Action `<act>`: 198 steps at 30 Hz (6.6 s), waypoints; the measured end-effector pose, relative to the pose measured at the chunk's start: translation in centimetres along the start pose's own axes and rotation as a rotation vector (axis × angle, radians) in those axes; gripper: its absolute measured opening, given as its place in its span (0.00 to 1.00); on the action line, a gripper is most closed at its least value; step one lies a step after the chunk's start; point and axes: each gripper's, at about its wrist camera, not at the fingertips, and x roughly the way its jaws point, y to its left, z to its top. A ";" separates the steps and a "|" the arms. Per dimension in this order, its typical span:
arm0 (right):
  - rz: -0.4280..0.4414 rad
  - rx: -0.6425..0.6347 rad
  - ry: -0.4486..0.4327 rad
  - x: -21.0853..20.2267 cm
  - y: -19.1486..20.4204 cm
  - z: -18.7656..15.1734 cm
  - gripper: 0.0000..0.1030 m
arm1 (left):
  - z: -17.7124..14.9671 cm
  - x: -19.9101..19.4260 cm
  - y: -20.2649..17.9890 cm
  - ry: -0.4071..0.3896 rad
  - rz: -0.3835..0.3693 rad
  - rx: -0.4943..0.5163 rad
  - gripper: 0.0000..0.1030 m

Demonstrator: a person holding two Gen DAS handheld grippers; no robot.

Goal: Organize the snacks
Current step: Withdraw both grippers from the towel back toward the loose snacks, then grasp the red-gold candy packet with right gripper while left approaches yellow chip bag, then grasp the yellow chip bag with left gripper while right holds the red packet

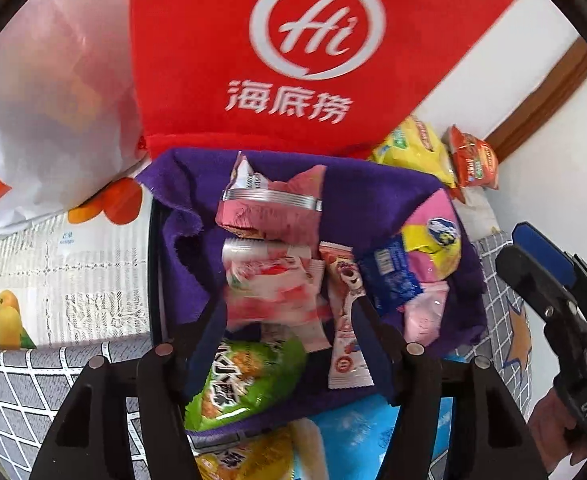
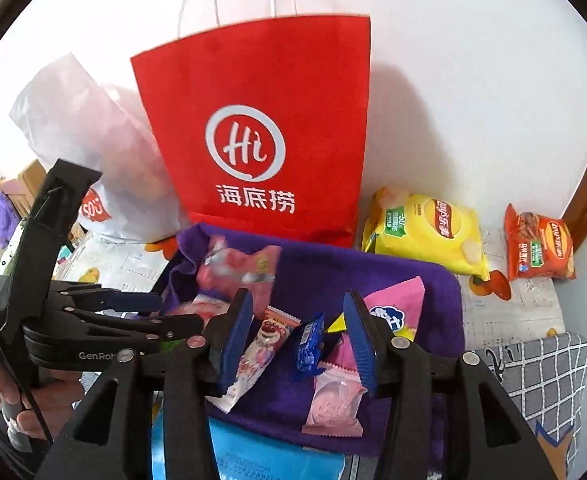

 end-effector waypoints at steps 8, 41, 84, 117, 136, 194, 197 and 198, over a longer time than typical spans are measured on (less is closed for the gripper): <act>-0.065 0.036 -0.035 -4.4 0.0 -2.5 0.54 | -1.1 -3.0 -2.6 -0.050 -0.044 0.069 0.62; 0.035 0.118 0.029 -11.9 4.8 -16.7 0.59 | -13.4 -12.1 1.5 -0.155 0.136 0.025 0.63; -0.060 0.049 0.089 -7.3 2.2 -22.7 0.38 | -14.9 -5.3 2.6 -0.125 0.146 -0.027 0.63; -0.133 0.105 0.069 -4.2 -3.4 -23.8 0.39 | -13.0 -2.2 2.7 -0.131 0.117 -0.008 0.63; -0.131 0.107 0.068 -4.0 -3.5 -23.7 0.40 | -13.2 -0.6 2.7 -0.121 0.090 -0.006 0.66; -0.131 0.107 0.068 -4.0 -3.5 -23.7 0.40 | -14.4 -2.7 2.4 -0.140 0.045 -0.009 0.32; -0.130 0.108 0.067 -4.0 -3.5 -23.7 0.39 | -14.6 -3.0 2.5 -0.142 0.035 -0.014 0.32; -0.130 0.110 0.067 -4.0 -3.6 -23.7 0.39 | -14.7 -3.1 2.5 -0.143 0.033 -0.014 0.32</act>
